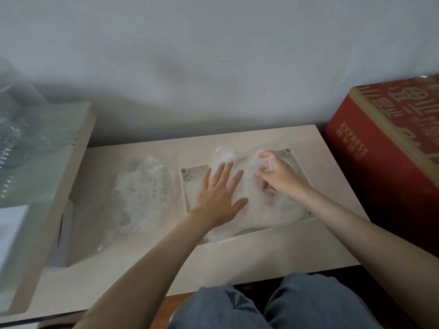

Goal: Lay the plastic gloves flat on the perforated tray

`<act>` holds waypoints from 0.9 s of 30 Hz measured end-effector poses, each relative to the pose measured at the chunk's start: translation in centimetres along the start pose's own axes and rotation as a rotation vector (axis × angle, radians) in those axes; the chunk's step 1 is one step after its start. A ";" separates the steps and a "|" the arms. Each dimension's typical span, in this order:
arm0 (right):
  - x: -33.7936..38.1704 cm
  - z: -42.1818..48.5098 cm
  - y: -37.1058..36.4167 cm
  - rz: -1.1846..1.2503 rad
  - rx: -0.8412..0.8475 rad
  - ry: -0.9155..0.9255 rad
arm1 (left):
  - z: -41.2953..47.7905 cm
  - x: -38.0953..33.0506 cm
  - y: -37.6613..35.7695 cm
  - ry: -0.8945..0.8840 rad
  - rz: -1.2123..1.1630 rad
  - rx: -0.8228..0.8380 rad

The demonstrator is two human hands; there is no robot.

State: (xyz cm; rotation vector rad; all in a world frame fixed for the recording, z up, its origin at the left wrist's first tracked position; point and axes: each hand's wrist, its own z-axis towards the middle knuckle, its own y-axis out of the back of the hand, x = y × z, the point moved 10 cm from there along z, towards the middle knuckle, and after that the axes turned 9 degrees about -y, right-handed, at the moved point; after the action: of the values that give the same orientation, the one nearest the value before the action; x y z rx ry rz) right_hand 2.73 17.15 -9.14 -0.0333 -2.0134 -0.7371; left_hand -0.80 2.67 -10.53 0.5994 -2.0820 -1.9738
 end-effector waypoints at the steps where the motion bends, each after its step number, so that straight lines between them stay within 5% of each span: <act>1: -0.2 -0.1 -0.2 0.020 0.055 -0.034 | 0.1 0.4 -1.1 0.029 0.006 0.065; 5: -1.1 -0.8 -1.0 -0.136 0.267 -0.080 | 0.1 0.9 -2.5 0.053 0.001 0.116; 15: -1.8 -3.3 0.1 0.034 0.488 -0.247 | 0.0 0.9 -2.8 0.059 -0.026 0.094; 25: -3.1 -1.8 1.6 -0.258 0.310 -0.198 | 0.2 0.9 -2.9 0.046 -0.018 0.074; 27: -2.6 -1.2 3.8 -0.372 0.135 -0.150 | 0.2 1.0 -3.0 0.043 -0.015 0.078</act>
State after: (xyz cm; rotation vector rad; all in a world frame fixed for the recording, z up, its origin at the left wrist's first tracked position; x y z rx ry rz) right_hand 6.26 20.33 -9.00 0.3843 -2.2377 -0.8464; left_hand -1.31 2.36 -13.60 0.6677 -2.1435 -1.8774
